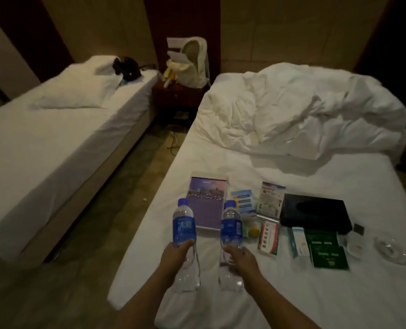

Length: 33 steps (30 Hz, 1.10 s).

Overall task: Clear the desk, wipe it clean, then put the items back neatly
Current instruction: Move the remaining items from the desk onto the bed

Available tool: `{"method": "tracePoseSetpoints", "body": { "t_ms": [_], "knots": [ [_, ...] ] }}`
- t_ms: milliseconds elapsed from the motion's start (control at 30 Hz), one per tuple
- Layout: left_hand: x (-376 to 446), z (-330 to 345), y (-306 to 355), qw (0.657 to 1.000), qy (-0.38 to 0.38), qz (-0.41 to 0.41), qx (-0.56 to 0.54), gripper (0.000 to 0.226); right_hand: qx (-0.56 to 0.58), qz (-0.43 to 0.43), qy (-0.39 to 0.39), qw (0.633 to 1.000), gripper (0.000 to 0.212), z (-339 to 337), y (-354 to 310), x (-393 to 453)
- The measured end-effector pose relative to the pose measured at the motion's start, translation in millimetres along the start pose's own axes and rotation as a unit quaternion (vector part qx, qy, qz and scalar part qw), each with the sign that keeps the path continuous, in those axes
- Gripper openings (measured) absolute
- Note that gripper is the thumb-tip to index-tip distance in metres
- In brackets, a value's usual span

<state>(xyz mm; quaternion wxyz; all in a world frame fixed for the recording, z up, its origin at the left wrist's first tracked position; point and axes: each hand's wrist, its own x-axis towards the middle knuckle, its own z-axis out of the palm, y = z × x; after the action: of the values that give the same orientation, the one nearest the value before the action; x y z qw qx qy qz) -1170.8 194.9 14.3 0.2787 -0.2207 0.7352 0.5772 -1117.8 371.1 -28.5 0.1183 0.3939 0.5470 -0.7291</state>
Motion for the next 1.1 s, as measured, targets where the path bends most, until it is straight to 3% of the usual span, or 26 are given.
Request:
{"method": "tracePoseSetpoints", "body": {
  "t_ms": [133,433,567,633,733,867,967,1033,1100],
  "knots": [
    [34,-4,17,1.000,-0.007,-0.024,-0.008,0.024,0.035,0.043,0.047,0.997,0.032,11,-13,36],
    [161,0,45,0.997,-0.030,-0.051,0.056,0.013,0.043,0.065,0.111,0.991,0.037,33,-34,141],
    [221,26,37,0.994,-0.040,-0.049,0.093,0.046,0.035,0.099,0.131,0.986,0.058,35,-30,193],
    [243,38,35,0.992,-0.060,-0.055,0.100,0.033,0.033,0.103,0.141,0.984,0.047,37,-30,213],
    [276,52,32,0.988,-0.076,-0.065,0.115,0.035,0.034,0.095,0.161,0.982,0.036,42,-31,238],
    [310,74,28,0.984,-0.090,-0.080,0.129,0.030,0.046,0.093,0.171,0.980,0.037,46,-23,270],
    [331,89,27,0.983,-0.090,-0.070,0.142,0.026,0.032,0.082,0.185,0.979,0.019,49,-16,286],
    [343,97,24,0.984,-0.091,-0.061,0.144,0.030,0.001,0.070,0.208,0.976,0.021,53,-14,291],
    [346,103,23,0.985,-0.083,-0.061,0.139,0.035,-0.037,0.060,0.238,0.969,0.037,58,-11,295]
  ]
}}
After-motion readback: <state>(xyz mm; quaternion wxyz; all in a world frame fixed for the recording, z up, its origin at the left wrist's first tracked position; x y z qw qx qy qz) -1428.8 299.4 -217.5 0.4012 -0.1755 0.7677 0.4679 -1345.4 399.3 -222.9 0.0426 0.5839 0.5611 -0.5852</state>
